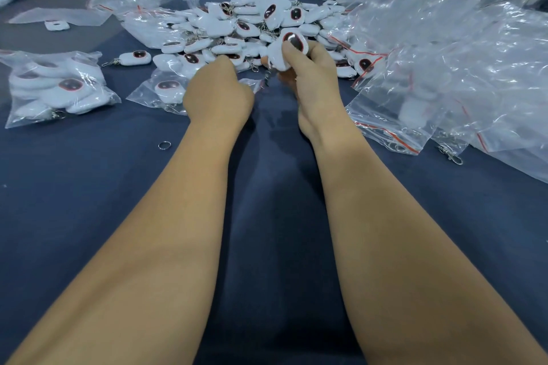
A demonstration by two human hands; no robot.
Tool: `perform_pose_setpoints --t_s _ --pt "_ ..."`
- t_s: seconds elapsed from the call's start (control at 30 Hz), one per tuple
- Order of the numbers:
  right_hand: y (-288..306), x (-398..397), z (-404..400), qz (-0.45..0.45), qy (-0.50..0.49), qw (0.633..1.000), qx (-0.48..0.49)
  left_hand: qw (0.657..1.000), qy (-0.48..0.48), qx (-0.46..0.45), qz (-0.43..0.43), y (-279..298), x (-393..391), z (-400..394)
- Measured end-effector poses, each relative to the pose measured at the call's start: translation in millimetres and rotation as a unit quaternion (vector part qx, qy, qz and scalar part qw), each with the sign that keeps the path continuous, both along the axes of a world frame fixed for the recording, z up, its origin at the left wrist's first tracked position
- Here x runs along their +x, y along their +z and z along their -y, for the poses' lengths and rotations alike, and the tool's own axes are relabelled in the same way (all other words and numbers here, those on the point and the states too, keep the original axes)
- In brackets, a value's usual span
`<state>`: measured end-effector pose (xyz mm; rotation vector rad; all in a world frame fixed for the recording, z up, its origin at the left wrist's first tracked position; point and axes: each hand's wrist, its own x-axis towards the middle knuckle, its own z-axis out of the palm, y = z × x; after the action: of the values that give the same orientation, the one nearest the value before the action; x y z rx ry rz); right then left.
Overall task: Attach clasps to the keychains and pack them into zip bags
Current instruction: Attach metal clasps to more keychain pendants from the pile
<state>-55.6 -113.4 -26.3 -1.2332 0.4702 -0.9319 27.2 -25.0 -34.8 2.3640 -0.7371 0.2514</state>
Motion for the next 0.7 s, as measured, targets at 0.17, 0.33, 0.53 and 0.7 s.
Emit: perform_pose_setpoints --t_s 0.17,0.33,0.53,0.7 --pt "2 -3 -3 0.046 -0.001 0.999 -0.018 0.998 -0.028 -0.052 -0.015 4 -5 3" --pt "3 0 -4 0.122 0.049 0.989 0.068 0.982 -0.068 -0.148 -0.092 5 -7 3" --pt "-5 4 -7 -0.048 0.019 0.995 -0.085 0.926 -0.069 -0.300 -0.220 5 -5 5" --pt "-6 5 -10 -0.112 -0.025 0.982 -0.149 0.912 -0.041 -0.351 -0.207 5 -3 5"
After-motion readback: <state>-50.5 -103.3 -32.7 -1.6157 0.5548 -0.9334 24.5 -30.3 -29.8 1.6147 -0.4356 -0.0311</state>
